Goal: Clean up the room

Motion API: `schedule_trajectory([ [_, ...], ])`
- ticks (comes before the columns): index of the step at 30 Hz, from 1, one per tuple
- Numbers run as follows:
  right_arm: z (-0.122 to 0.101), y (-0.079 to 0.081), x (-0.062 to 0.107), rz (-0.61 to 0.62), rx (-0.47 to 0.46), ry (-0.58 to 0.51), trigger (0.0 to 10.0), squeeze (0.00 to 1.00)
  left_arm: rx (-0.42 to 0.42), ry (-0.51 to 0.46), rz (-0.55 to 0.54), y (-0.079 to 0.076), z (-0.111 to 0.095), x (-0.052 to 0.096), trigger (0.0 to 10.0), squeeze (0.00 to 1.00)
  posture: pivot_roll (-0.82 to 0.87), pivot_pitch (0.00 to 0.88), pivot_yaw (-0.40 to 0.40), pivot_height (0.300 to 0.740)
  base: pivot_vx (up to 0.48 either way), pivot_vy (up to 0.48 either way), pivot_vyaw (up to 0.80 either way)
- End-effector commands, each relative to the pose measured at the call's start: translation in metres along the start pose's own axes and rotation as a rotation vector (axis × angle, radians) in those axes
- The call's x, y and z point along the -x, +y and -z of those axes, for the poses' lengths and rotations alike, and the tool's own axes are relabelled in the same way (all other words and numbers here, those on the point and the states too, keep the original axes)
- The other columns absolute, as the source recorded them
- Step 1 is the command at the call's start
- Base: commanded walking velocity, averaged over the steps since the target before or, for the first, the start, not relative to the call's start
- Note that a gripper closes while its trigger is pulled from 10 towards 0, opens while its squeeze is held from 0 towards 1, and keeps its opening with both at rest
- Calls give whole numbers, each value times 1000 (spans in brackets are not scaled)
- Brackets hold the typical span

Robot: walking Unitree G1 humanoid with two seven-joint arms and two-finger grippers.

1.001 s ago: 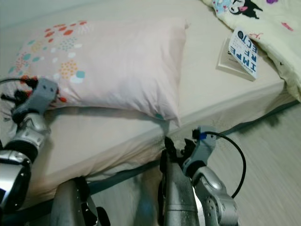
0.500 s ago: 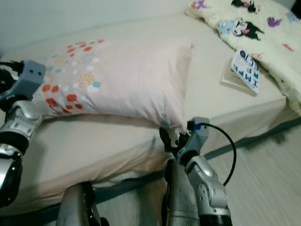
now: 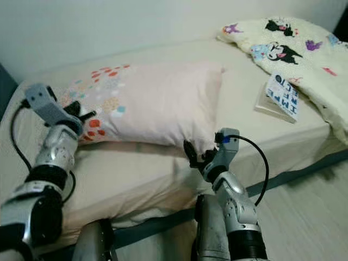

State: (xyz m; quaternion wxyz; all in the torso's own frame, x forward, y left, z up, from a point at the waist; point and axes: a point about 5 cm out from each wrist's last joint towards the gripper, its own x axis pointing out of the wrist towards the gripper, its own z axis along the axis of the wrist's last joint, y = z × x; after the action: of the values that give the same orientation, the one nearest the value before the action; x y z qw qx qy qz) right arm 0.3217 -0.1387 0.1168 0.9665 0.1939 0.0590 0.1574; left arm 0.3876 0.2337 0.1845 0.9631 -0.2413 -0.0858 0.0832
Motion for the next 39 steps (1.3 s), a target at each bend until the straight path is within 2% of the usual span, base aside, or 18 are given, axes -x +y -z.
schedule_trajectory([
  [1,1,0,-1,-16,-15,-11,10000,0,57,-4,52,0,3,5,0,0,-123,66,27,517,0,0,0],
  [2,1,0,-3,-24,-16,-15,10000,0,115,-5,114,-7,6,8,0,0,-120,58,24,522,0,0,0],
  [3,1,0,-3,-24,-16,-15,10000,0,115,-5,114,-7,6,8,0,0,-120,58,24,522,0,0,0],
  [4,0,0,-4,-31,-16,-17,10000,0,167,-13,168,-14,5,11,0,0,-118,54,21,527,0,0,0],
  [7,-1,0,-5,-35,-15,-18,10000,0,216,-25,219,-20,4,13,0,0,-117,53,19,532,0,0,0],
  [10,-3,1,-10,-52,-10,-25,10000,0,332,-32,402,-41,4,20,0,0,-118,47,17,547,0,0,0],
  [11,-3,1,-10,-54,-9,-25,10000,0,345,-22,447,-46,7,23,0,0,-120,43,18,552,0,0,0],
  [15,-1,1,-10,-56,-8,-25,10000,0,359,-6,495,-51,11,28,0,0,-120,43,18,562,0,0,0],
  [16,0,0,-9,-56,-9,-22,10000,0,376,20,541,-57,17,34,0,0,-123,41,18,567,0,0,0],
  [18,0,0,-9,-56,-9,-22,10000,0,376,20,541,-57,17,34,0,0,-123,41,18,567,0,0,0],
  [20,4,-1,-9,-57,-10,-15,10000,0,405,72,632,-70,28,47,0,0,-121,36,14,577,0,0,0],
  [21,4,-2,-9,-57,-10,-12,10000,0,420,94,663,-75,32,53,9490,0,-121,34,13,582,0,0,0],
  [22,4,-2,-9,-57,-10,-12,10000,0,420,94,663,-75,32,53,9490,0,-121,34,13,582,0,0,0],
  [23,5,-3,-9,-59,-10,-11,10000,0,434,107,683,-78,33,56,10000,0,-121,34,13,587,0,0,0],
  [27,4,-3,-10,-65,-7,-11,10000,0,468,130,726,-82,38,64,10000,0,-120,30,10,602,0,0,0],
  [37,4,-2,-11,-78,-8,-13,10000,0,492,160,755,-87,45,74,10000,0,-119,30,8,627,0,0,0],
  [39,5,-2,-11,-83,-9,-14,10000,0,507,175,782,-92,45,80,10000,0,-121,32,7,642,0,0,0],
])
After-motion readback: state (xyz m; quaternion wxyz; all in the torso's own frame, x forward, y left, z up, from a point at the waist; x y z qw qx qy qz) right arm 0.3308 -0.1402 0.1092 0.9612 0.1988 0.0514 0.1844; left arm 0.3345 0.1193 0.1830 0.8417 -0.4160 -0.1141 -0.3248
